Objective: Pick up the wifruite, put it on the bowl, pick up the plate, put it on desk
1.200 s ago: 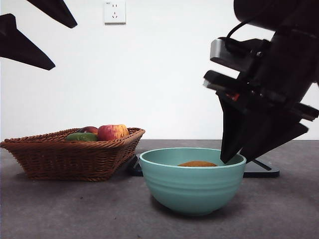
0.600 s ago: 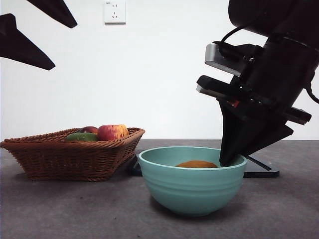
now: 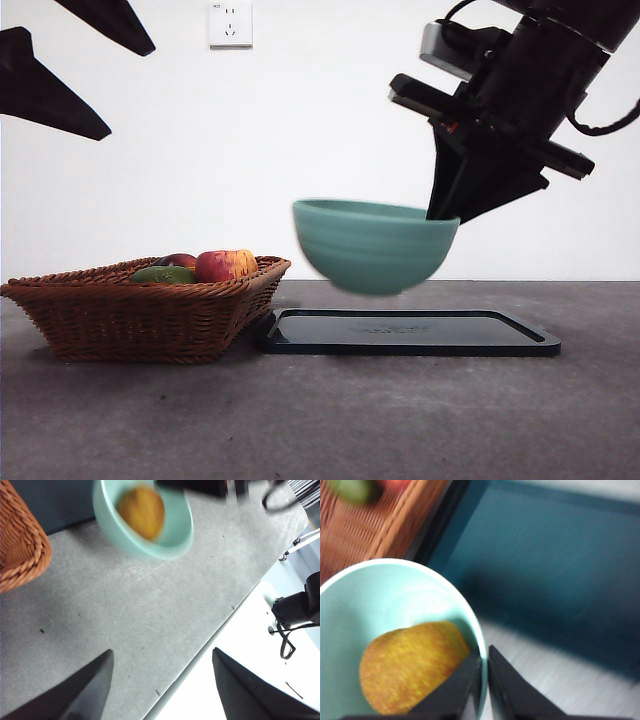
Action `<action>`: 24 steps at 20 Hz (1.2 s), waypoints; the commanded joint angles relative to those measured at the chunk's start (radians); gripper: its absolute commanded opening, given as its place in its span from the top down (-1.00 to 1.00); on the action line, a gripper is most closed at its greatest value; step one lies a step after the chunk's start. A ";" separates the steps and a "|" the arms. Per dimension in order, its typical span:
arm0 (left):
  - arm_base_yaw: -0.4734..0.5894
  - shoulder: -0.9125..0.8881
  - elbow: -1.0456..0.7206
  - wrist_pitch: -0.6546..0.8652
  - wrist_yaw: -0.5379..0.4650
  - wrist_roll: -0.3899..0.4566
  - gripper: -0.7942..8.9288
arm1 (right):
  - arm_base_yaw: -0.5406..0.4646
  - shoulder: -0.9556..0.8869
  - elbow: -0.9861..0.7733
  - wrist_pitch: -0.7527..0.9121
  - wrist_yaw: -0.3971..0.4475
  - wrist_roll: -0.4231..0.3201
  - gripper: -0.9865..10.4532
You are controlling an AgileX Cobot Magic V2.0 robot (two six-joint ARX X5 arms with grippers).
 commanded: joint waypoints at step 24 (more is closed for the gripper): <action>-0.006 0.004 0.008 -0.005 0.002 0.004 0.19 | -0.127 0.401 0.240 0.097 -0.009 -0.087 0.81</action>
